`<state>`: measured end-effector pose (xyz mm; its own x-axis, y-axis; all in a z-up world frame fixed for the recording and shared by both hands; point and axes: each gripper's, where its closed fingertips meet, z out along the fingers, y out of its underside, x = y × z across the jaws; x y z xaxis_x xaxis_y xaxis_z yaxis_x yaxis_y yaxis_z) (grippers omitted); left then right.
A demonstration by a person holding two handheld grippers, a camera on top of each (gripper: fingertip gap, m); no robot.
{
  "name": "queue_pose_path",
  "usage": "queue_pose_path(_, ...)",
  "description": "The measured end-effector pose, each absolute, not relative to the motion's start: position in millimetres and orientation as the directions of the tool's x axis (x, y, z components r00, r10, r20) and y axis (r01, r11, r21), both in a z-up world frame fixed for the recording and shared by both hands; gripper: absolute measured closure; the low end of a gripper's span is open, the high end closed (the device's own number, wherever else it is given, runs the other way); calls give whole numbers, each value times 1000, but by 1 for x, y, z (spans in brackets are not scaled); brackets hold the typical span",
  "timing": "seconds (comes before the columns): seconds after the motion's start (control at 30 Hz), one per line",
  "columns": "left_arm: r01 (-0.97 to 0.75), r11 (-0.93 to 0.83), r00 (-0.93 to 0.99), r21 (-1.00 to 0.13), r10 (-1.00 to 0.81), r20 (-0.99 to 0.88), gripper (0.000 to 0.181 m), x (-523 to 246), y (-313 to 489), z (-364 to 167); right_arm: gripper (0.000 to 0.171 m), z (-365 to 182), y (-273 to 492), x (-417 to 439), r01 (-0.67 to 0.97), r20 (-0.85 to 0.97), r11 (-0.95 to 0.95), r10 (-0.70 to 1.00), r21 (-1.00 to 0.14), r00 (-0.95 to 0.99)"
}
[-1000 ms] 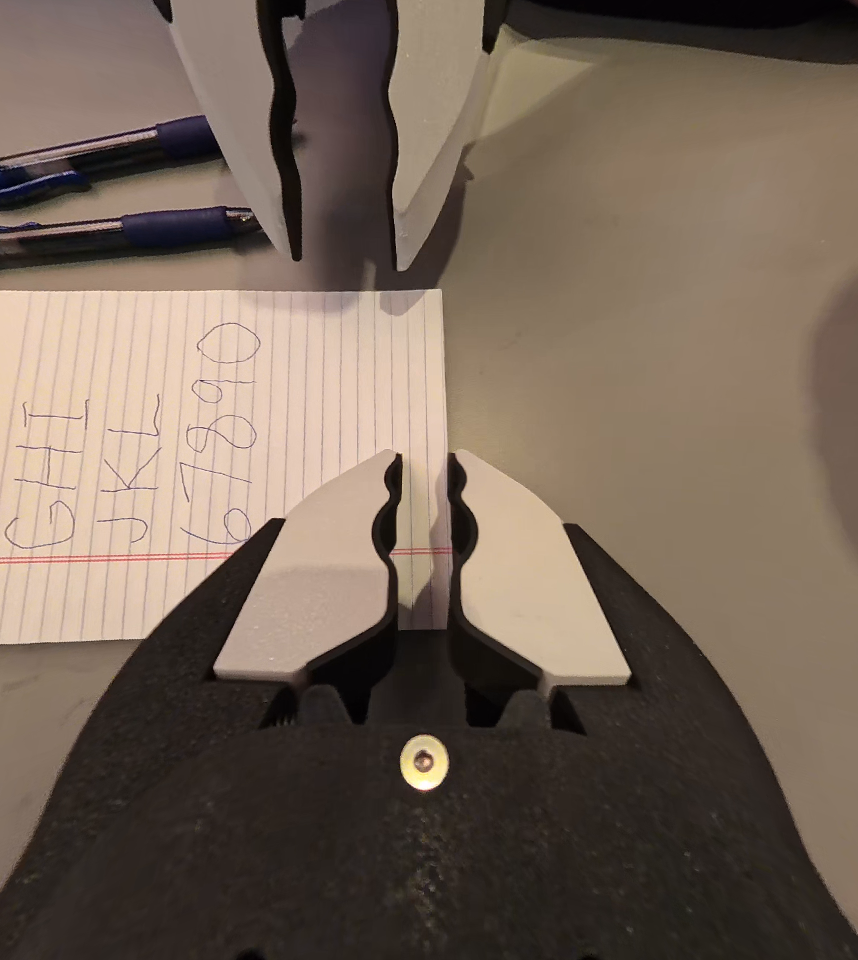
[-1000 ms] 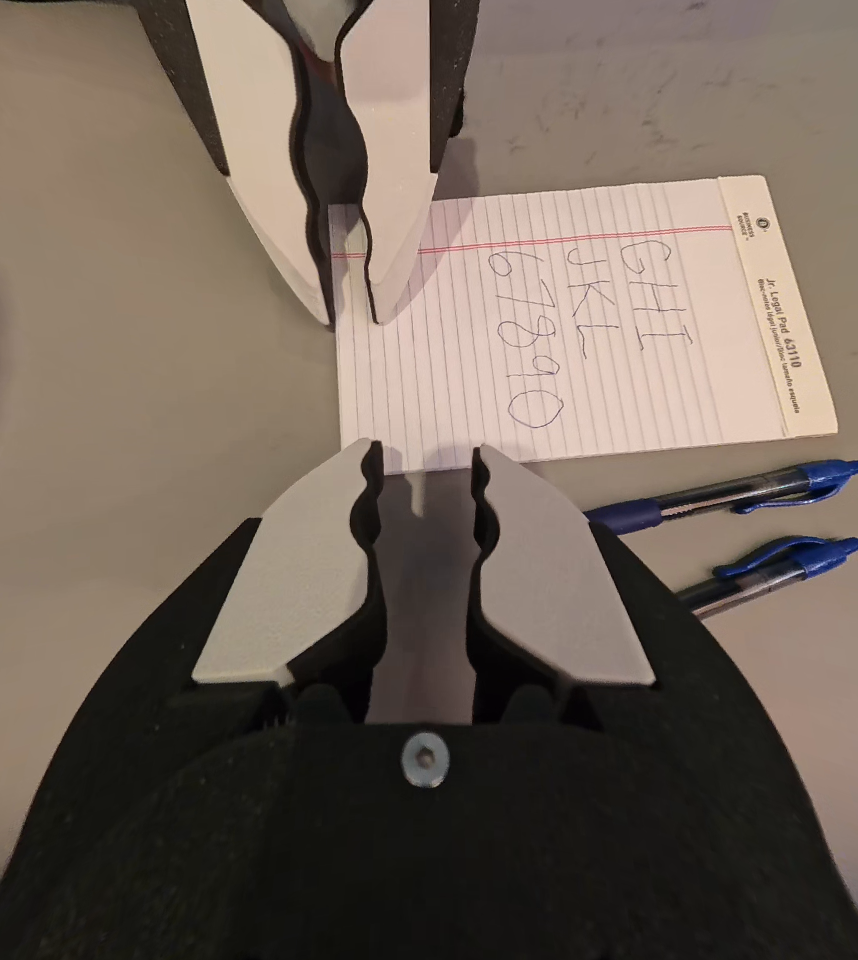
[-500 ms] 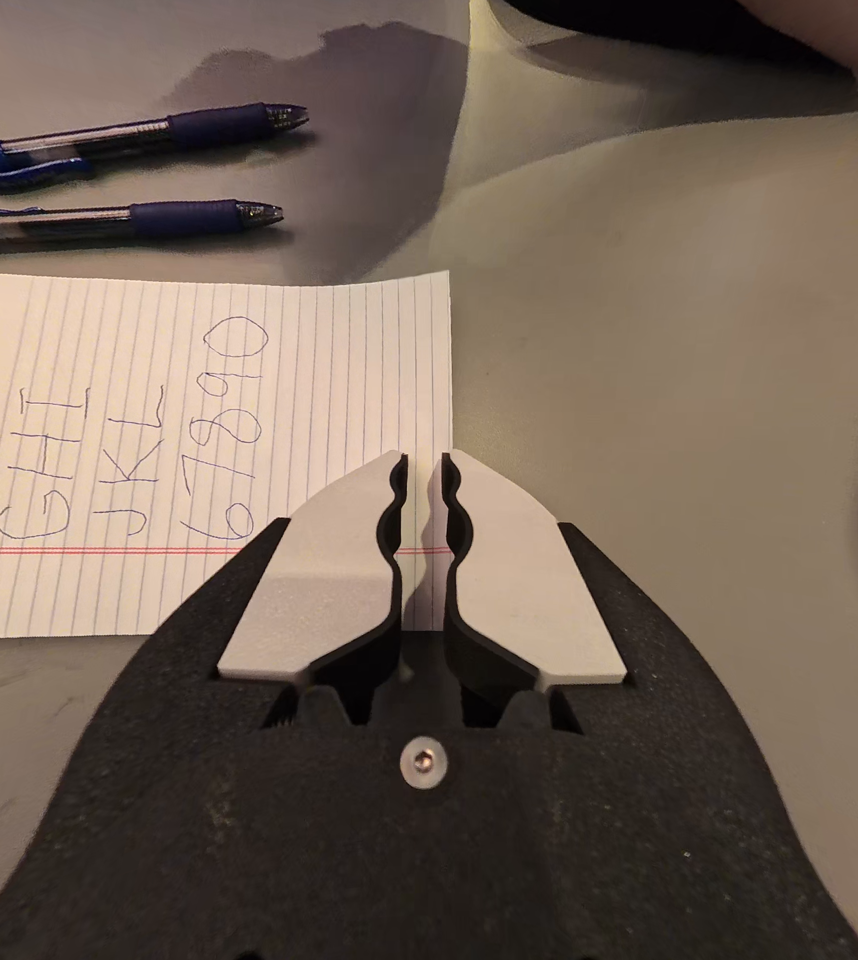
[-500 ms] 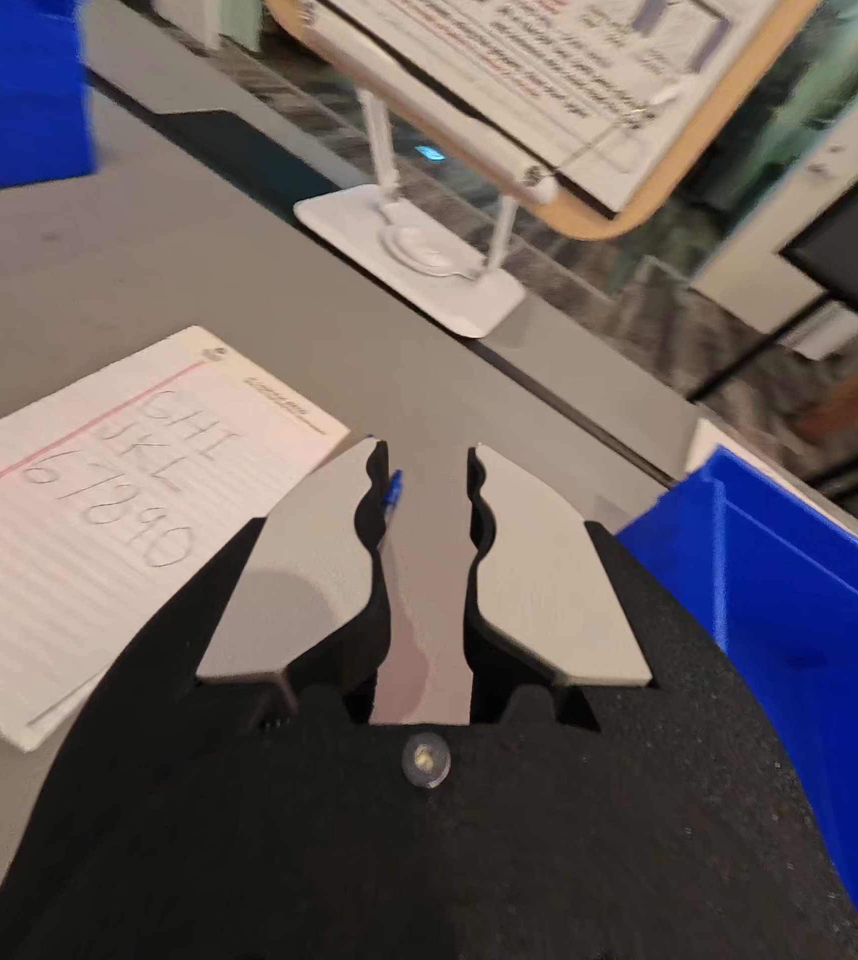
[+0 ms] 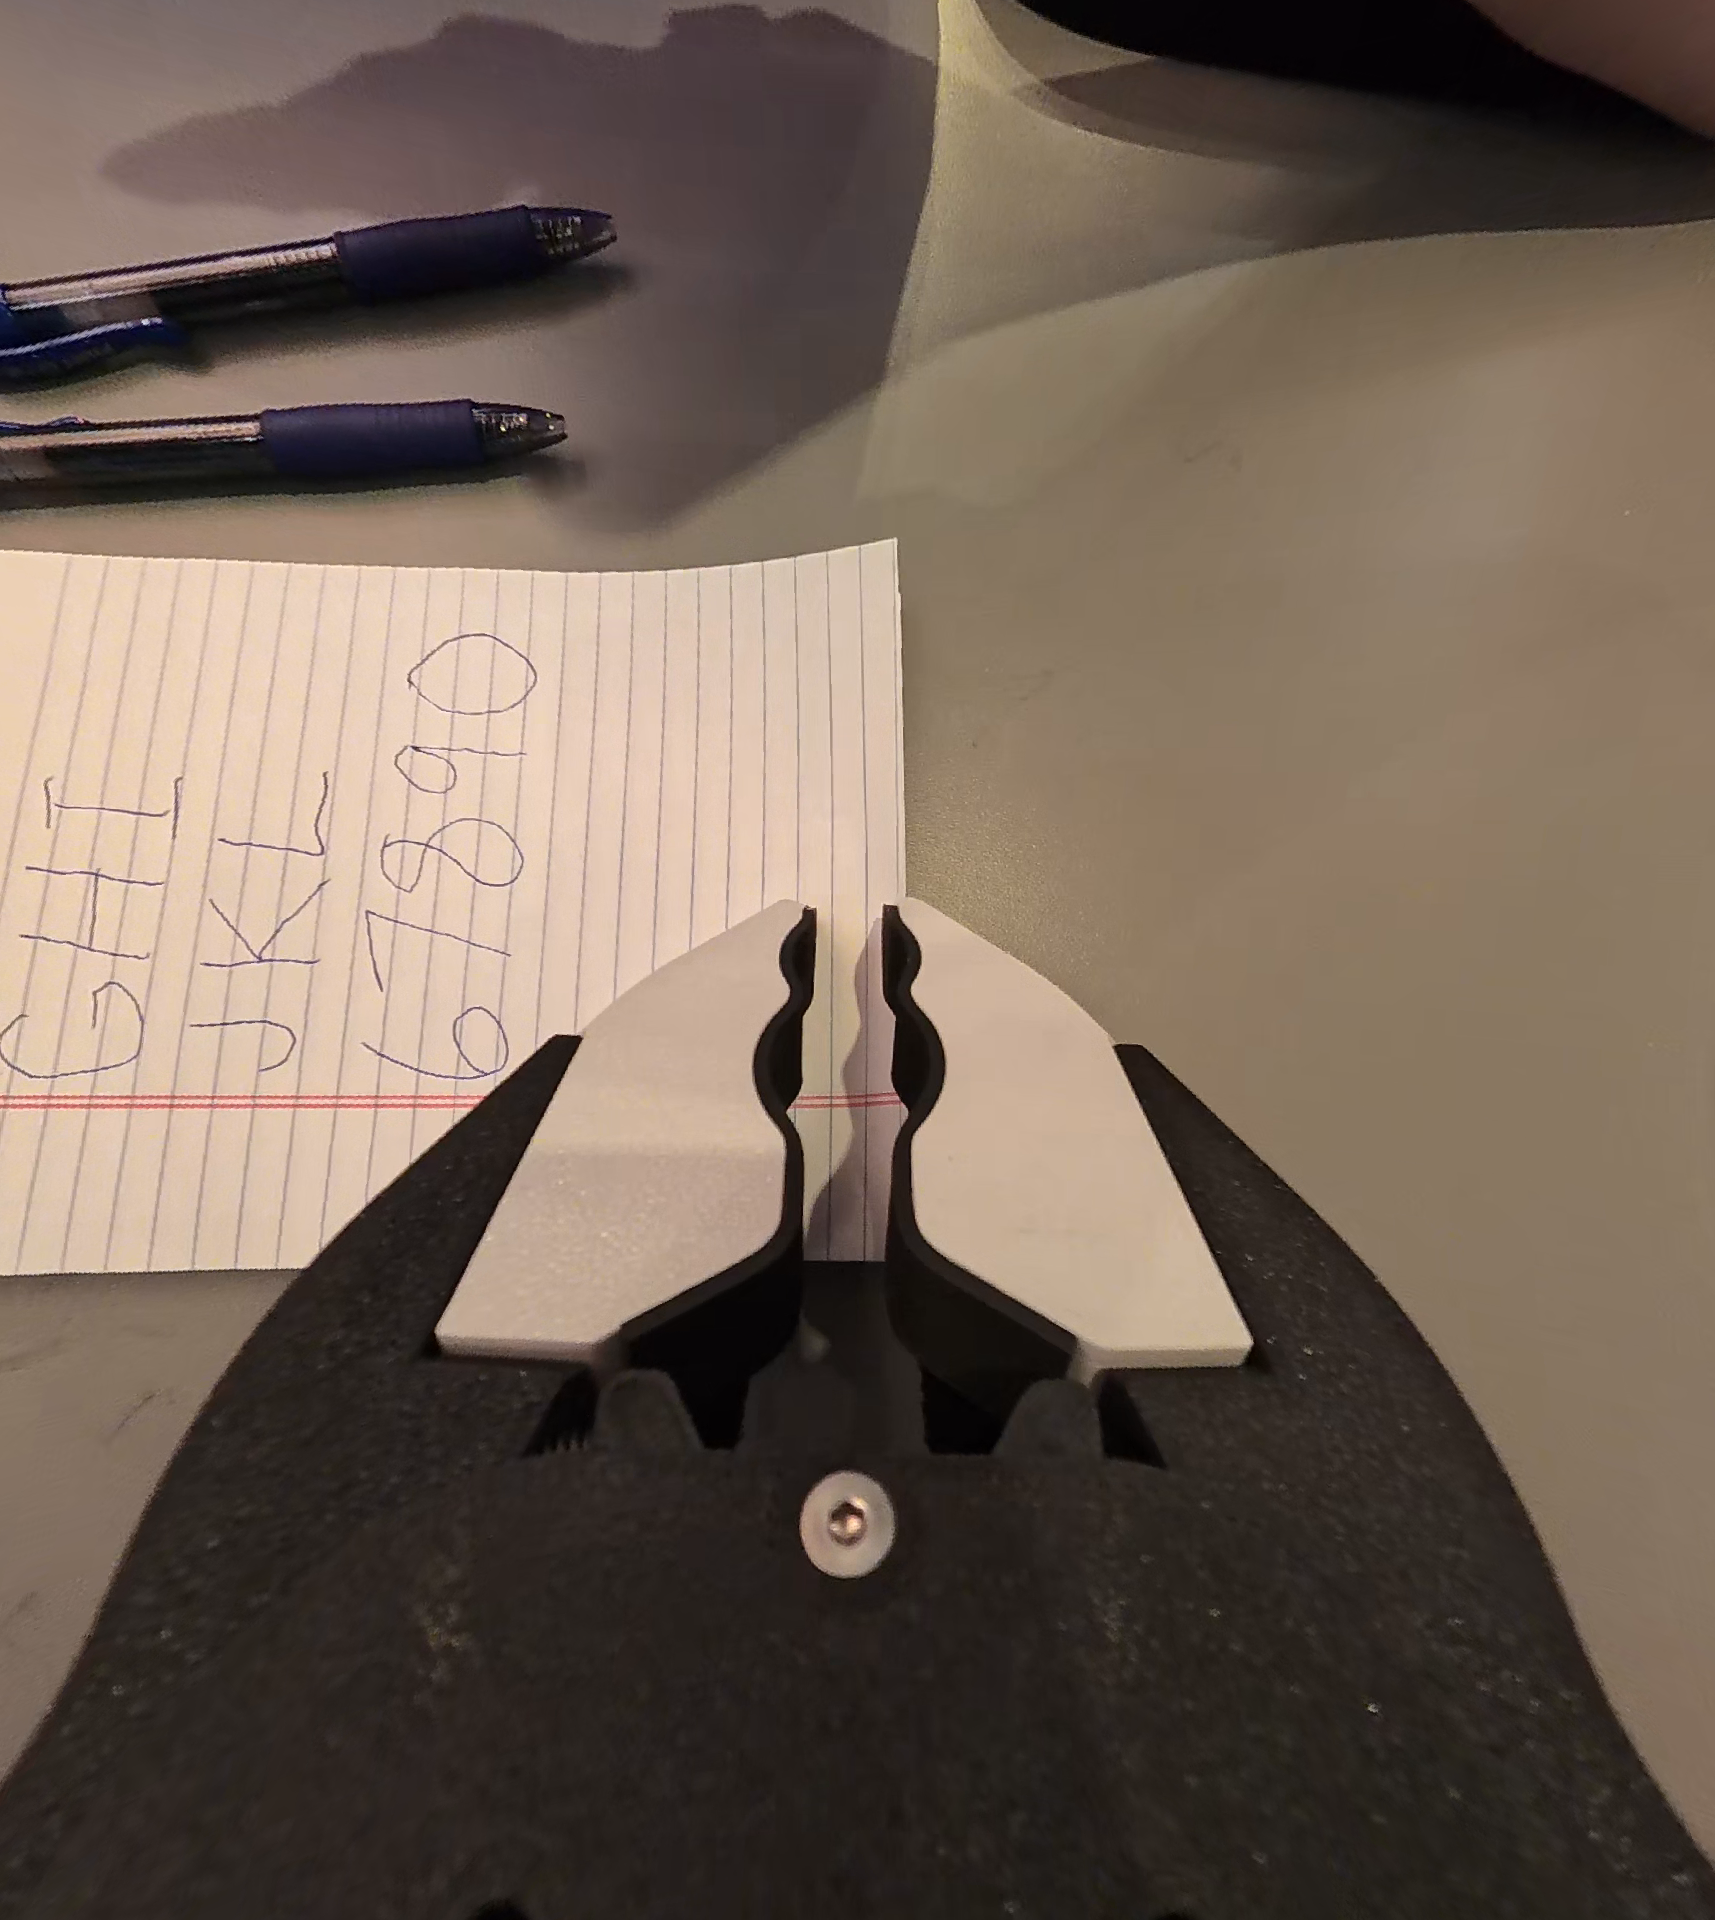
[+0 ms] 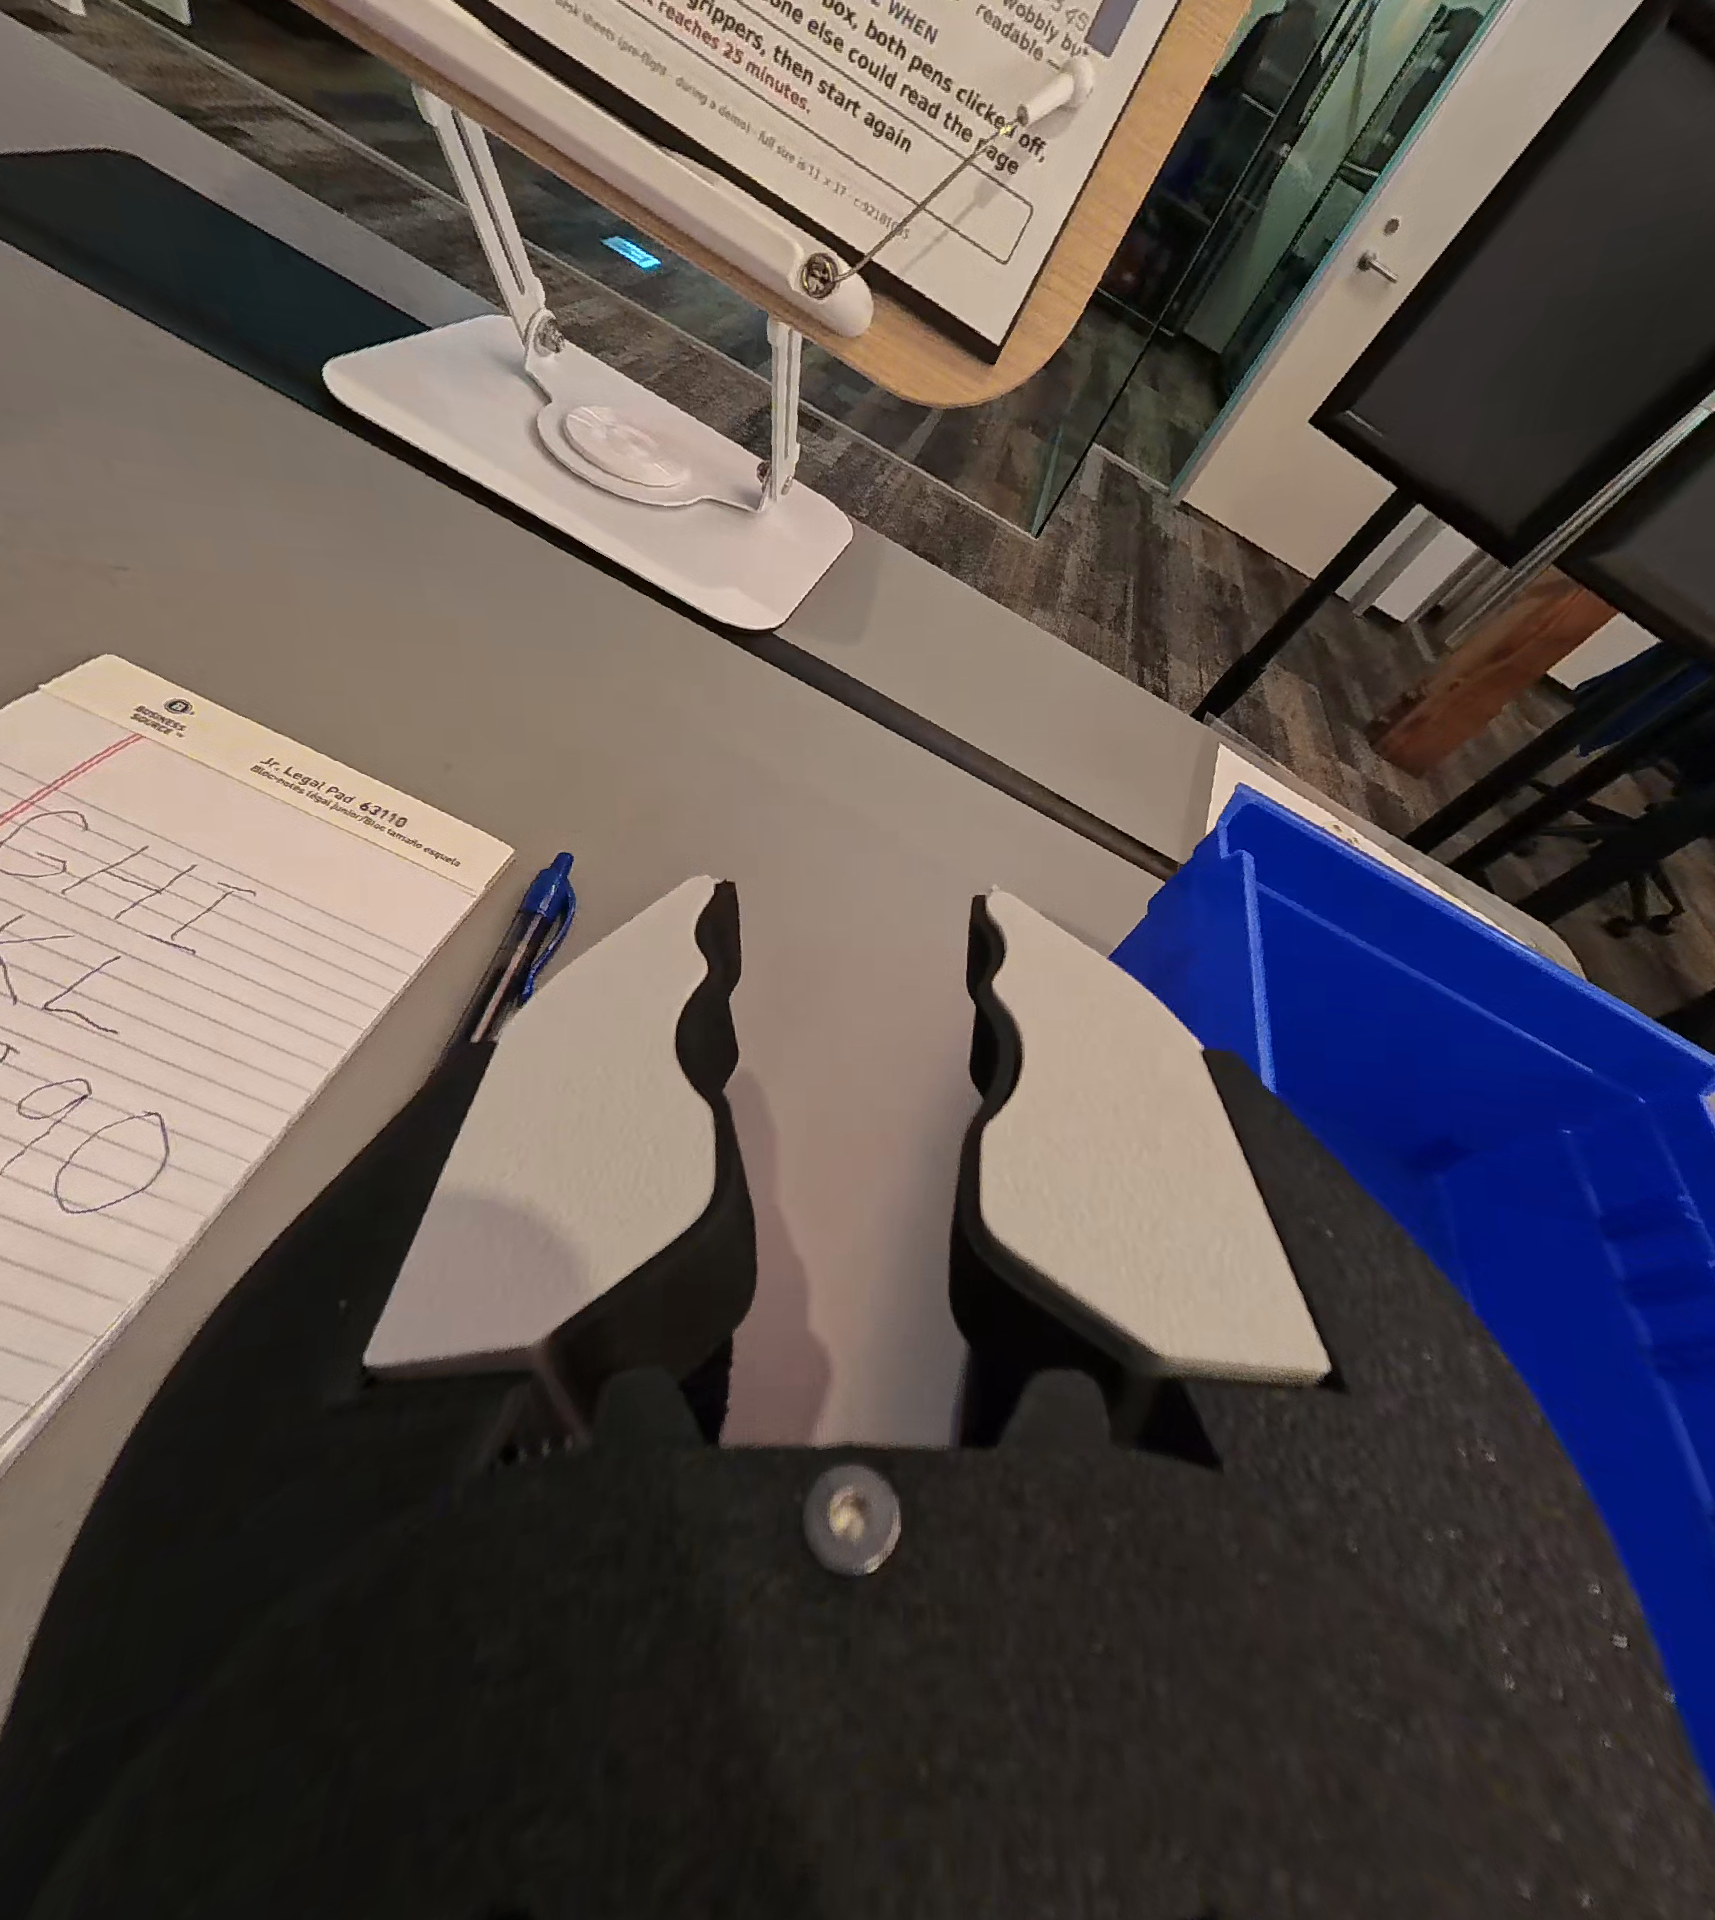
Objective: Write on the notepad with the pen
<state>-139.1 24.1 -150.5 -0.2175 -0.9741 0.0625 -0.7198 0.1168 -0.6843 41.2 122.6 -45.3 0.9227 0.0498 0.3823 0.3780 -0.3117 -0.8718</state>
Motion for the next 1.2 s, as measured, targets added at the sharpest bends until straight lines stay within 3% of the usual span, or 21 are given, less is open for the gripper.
queue_pose_path(1.2, -724, 141, -210, -675, -978, 21, 169, -137, 24, -151, 127, -61, 126, 37, 397, 390, -371, 97, -839, 916)
